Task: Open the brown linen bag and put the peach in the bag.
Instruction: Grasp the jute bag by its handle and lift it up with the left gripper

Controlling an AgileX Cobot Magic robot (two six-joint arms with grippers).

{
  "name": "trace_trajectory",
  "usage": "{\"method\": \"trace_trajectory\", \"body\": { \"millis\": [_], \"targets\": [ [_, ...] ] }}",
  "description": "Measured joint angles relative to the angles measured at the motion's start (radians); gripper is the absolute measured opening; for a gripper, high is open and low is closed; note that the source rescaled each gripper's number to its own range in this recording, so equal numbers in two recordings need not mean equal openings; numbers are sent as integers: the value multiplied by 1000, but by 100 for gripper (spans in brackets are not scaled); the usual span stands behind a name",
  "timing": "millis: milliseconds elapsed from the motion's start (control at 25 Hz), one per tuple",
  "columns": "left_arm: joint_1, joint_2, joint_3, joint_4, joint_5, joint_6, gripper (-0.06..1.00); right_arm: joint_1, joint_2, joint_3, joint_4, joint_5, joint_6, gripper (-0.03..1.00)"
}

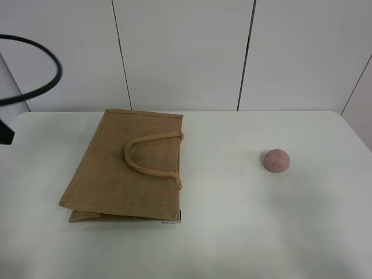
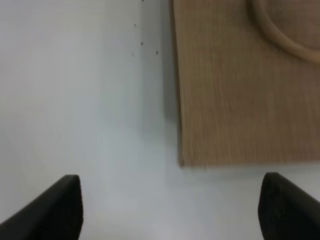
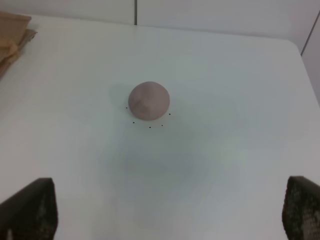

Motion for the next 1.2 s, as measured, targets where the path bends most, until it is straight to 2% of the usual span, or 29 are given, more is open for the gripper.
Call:
{"method": "trace_trajectory", "body": {
  "millis": [320,480,640,960,1200],
  "targets": [
    [0,505,-324,-1,-7,0,100,0,0,0,0,0,0,100],
    [-2,673,-421,-48,-8,-4,100,0,0,0,0,0,0,100],
    [-51,779,-466,-72,-16,-15,100,0,0,0,0,0,0,100],
    [-224,902,-530,-77,-29,-138,100,0,0,0,0,0,0,100],
    [-259,1001,-619,-77,-51,-154,100,0,0,0,0,0,0,100]
  ]
}}
